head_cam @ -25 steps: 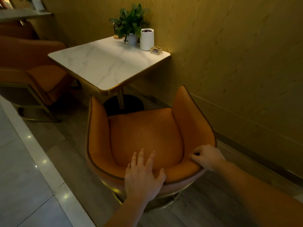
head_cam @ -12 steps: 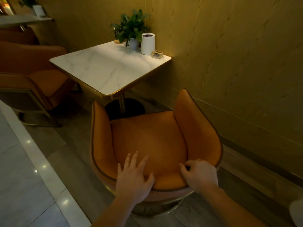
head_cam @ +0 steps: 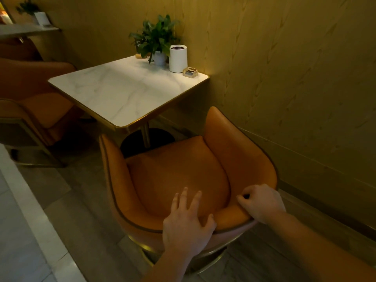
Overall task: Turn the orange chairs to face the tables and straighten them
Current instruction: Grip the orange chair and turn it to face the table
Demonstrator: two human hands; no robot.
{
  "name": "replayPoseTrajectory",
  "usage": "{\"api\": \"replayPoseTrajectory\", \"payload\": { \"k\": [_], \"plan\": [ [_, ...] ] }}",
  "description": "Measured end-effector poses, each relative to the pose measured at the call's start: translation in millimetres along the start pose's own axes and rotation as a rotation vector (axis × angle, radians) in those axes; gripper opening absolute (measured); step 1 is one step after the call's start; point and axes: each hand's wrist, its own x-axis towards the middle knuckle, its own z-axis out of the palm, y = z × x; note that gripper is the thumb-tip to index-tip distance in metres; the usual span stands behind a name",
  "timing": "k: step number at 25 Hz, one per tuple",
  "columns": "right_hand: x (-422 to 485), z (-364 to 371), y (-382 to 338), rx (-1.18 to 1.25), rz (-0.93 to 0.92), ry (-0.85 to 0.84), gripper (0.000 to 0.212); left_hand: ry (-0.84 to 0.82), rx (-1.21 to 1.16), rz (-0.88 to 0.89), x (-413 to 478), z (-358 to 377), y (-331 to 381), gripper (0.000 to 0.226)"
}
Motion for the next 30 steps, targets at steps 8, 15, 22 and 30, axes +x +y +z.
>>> {"api": "replayPoseTrajectory", "payload": {
  "k": [8, 15, 22, 30],
  "plan": [
    [30, -8, 25, 0.037, -0.066, -0.006, 0.035, -0.025, 0.025, 0.037, 29, 8, 20, 0.081],
    [64, -3, 33, 0.023, -0.046, 0.072, 0.044, 0.038, 0.010, 0.057, 77, 11, 13, 0.077],
    [127, -14, 88, -0.014, 0.007, 0.064, 0.039, 0.037, 0.005, 0.062, 134, 38, 57, 0.078],
    [172, -27, 123, 0.014, -0.030, 0.059, 0.042, 0.039, 0.039, 0.039, 176, 56, 86, 0.074]
  ]
}}
